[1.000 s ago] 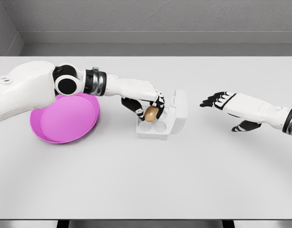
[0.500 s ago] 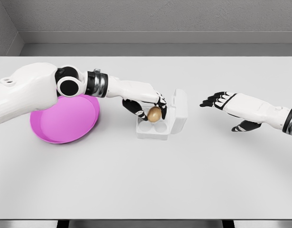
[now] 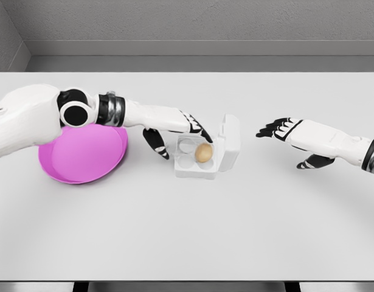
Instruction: Pack egg into the box and close the box lid
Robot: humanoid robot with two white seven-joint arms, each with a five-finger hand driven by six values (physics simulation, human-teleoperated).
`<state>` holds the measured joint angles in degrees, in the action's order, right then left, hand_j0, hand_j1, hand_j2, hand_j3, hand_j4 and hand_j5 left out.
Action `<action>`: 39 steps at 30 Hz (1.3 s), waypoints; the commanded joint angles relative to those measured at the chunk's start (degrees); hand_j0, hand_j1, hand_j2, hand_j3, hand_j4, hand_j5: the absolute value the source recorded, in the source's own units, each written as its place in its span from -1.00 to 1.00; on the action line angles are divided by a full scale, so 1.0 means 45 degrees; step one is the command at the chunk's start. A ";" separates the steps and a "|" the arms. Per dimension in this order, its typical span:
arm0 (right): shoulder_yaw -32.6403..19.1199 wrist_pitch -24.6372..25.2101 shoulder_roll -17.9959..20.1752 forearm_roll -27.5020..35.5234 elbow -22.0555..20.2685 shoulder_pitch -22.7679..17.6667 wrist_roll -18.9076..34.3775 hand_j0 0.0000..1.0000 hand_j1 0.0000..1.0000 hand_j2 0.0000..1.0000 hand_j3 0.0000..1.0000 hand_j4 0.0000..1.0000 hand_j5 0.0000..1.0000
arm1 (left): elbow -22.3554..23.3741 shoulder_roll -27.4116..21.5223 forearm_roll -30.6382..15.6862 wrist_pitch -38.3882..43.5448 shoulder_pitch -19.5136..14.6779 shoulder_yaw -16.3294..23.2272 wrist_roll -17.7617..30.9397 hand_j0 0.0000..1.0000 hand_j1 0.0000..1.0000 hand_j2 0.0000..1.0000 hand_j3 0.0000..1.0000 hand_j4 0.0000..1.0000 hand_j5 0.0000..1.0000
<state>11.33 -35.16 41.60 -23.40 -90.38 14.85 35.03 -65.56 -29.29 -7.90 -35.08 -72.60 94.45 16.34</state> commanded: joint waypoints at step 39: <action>0.0549 0.0037 -0.0281 0.0064 -0.0579 0.0020 -0.0006 1.00 1.00 1.00 1.00 1.00 1.00 | 0.0058 -0.4116 -0.0100 0.0018 0.1700 -0.3236 -0.0175 1.00 1.00 1.00 1.00 1.00 1.00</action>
<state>13.29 -35.16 40.69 -23.41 -92.96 15.03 35.03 -65.37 -47.75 -7.99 -35.08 -64.95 80.02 15.58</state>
